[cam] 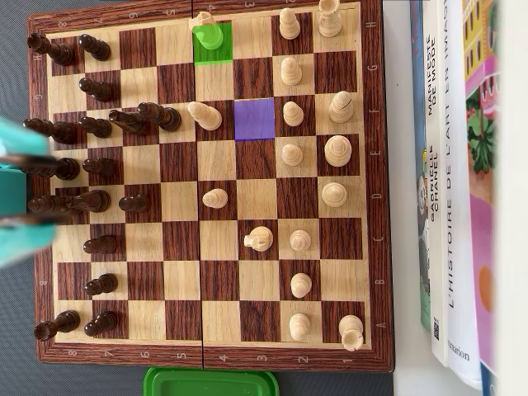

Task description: Play chess

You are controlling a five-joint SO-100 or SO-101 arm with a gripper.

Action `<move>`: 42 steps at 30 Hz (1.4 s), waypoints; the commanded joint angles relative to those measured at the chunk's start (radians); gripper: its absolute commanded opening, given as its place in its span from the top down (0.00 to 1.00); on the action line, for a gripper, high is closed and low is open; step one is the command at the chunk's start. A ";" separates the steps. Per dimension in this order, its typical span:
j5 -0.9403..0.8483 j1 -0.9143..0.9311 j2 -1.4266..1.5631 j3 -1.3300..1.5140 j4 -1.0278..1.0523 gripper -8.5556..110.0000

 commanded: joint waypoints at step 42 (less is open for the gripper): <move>-0.133 -0.035 0.095 0.130 -1.216 0.82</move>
